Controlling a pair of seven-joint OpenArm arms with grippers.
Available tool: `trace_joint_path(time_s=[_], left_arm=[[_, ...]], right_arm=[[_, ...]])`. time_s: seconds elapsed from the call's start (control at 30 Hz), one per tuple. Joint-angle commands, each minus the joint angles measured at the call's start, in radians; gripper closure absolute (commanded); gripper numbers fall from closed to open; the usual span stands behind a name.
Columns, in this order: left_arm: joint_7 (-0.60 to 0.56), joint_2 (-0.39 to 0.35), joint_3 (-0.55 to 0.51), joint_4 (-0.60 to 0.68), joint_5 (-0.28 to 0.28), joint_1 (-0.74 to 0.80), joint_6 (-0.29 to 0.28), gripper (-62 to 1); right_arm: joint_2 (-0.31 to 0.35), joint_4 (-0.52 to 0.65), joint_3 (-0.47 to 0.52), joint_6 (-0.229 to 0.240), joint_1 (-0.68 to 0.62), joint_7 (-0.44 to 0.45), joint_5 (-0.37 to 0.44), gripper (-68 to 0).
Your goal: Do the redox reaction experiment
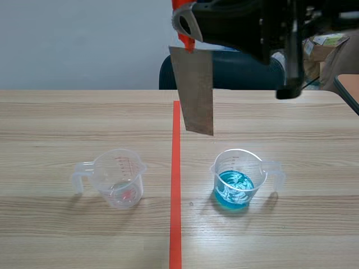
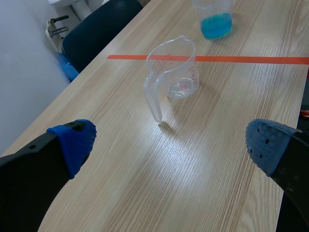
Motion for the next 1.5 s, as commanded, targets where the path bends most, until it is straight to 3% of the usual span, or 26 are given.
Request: trace_joint_path(time_s=[0.0, 0.4, 0.73, 1.0, 1.47], left_arm=[[-0.046, -0.006, -0.007, 0.012, -0.005, -0.001, -0.002, -62.3], [-0.046, -0.006, -0.007, 0.012, -0.006, -0.001, -0.002, -62.3], [-0.046, -0.006, -0.007, 0.012, -0.006, -0.001, -0.002, -62.3], [-0.046, -0.006, -0.007, 0.012, -0.006, -0.001, -0.002, -62.3], [-0.046, -0.006, -0.007, 0.012, -0.006, -0.001, -0.002, -62.3]], right_arm=[[-0.028, -0.019, -0.024, 0.006, 0.051, 0.006, -0.003, -0.9], [-0.266, -0.215, -0.299, 0.006, 0.307, -0.029, -0.03, -0.9], [-0.43, -0.341, -0.423, 0.006, 0.391, -0.035, -0.03, -0.9], [-0.485, -0.349, -0.455, 0.006, 0.391, -0.072, -0.03, -0.9], [-0.485, -0.349, -0.455, 0.006, 0.39, -0.072, -0.03, -0.9]])
